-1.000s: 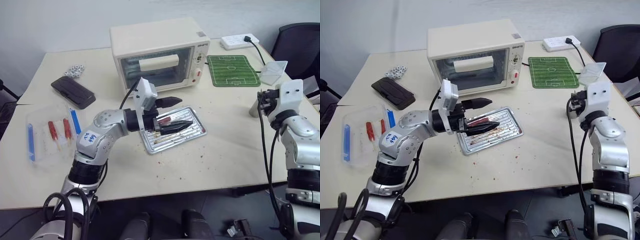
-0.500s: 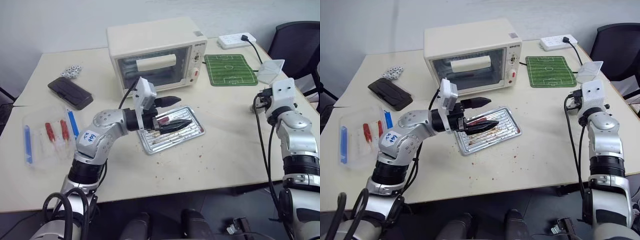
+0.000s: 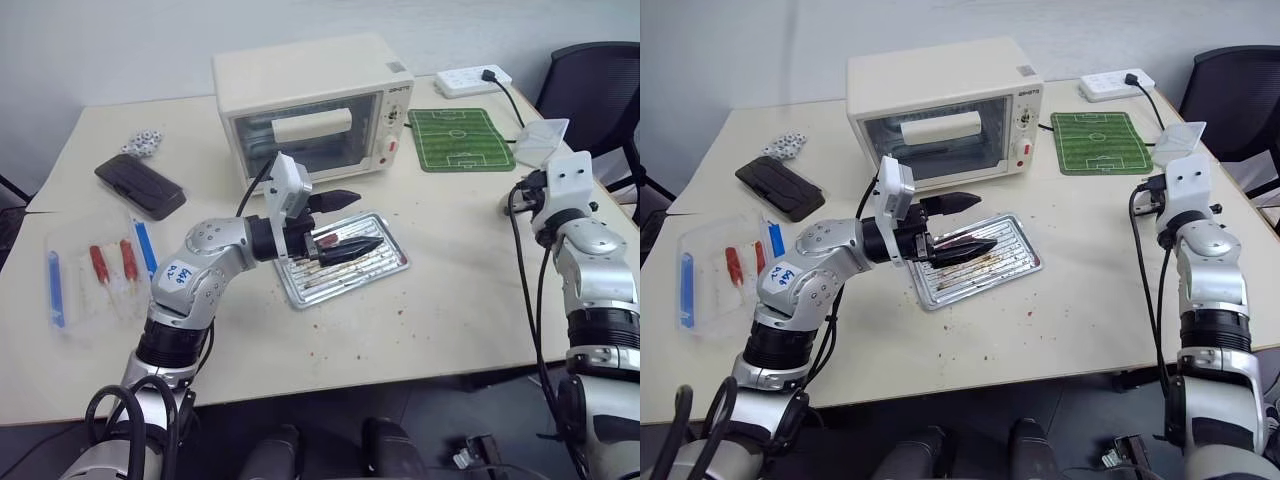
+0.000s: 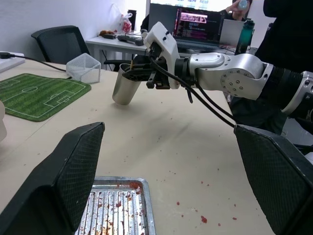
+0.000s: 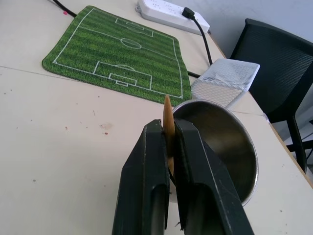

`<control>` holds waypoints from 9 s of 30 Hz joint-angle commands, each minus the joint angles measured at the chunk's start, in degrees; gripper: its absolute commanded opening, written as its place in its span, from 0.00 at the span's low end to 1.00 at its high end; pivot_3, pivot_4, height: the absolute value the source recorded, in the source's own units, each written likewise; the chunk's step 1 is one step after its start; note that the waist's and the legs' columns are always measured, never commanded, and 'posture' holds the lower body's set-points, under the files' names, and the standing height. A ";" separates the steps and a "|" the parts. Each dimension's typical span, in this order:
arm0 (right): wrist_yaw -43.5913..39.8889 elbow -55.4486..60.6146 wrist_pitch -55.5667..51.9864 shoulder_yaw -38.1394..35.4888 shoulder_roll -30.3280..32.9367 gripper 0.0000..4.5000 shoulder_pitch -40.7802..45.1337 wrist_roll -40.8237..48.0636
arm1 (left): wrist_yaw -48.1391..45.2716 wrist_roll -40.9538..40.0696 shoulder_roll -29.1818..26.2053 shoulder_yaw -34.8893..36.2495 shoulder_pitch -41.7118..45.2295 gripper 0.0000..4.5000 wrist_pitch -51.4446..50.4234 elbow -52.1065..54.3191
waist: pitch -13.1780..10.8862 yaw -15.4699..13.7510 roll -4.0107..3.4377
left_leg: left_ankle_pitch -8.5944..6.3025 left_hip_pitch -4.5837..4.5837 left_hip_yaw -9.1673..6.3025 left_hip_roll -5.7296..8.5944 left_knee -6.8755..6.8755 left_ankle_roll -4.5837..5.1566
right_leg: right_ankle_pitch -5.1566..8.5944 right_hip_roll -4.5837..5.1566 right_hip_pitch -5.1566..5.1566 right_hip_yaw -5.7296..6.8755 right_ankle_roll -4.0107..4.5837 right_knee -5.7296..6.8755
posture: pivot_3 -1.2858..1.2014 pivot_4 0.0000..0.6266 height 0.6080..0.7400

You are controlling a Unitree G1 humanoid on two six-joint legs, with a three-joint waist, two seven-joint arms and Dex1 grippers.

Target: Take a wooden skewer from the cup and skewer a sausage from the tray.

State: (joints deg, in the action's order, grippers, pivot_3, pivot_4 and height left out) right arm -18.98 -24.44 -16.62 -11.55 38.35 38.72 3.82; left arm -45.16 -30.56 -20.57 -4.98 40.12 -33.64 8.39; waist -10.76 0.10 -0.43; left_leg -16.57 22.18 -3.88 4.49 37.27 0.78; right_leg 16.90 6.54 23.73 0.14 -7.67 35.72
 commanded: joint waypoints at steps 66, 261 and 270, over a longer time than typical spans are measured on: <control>-5.09 5.20 -10.06 3.36 -5.32 0.46 8.19 5.93 | 0.35 1.79 0.24 1.55 1.94 1.00 3.03 -0.43 | 0.00 0.08 0.01 | -0.03 0.01 0.02 -0.04 0.07 -0.02 | 0.00 -0.04 0.07 -0.03 0.00 0.10 | 0.52 0.24 1.00; -38.73 -32.99 19.73 35.75 -23.99 0.96 33.65 -4.94 | 14.95 -6.69 -22.92 33.10 -27.97 0.00 -5.81 25.46 | 0.08 1.74 0.44 | -0.24 1.10 0.48 -0.22 0.66 -0.18 | 0.02 -0.13 1.68 -0.58 0.13 1.04 | 0.52 0.24 1.00; -38.42 -34.23 20.28 33.10 -26.49 0.61 32.16 -7.61 | 15.08 -6.50 -23.73 31.94 -25.91 0.00 -5.59 24.20 | 0.09 1.94 0.44 | -0.27 1.07 0.46 -0.24 0.66 -0.23 | 0.06 -0.16 1.71 -0.57 0.20 1.14 | 0.52 0.24 1.00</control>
State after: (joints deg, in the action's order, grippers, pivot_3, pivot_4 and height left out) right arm -57.20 -59.71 2.68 23.20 12.39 70.79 -3.51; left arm -30.17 -36.60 -43.32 26.35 13.35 -40.01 31.47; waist -10.67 2.04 0.01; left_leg -16.84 23.25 -3.43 4.25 37.94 0.54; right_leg 16.96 6.38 25.44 -0.42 -7.48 36.87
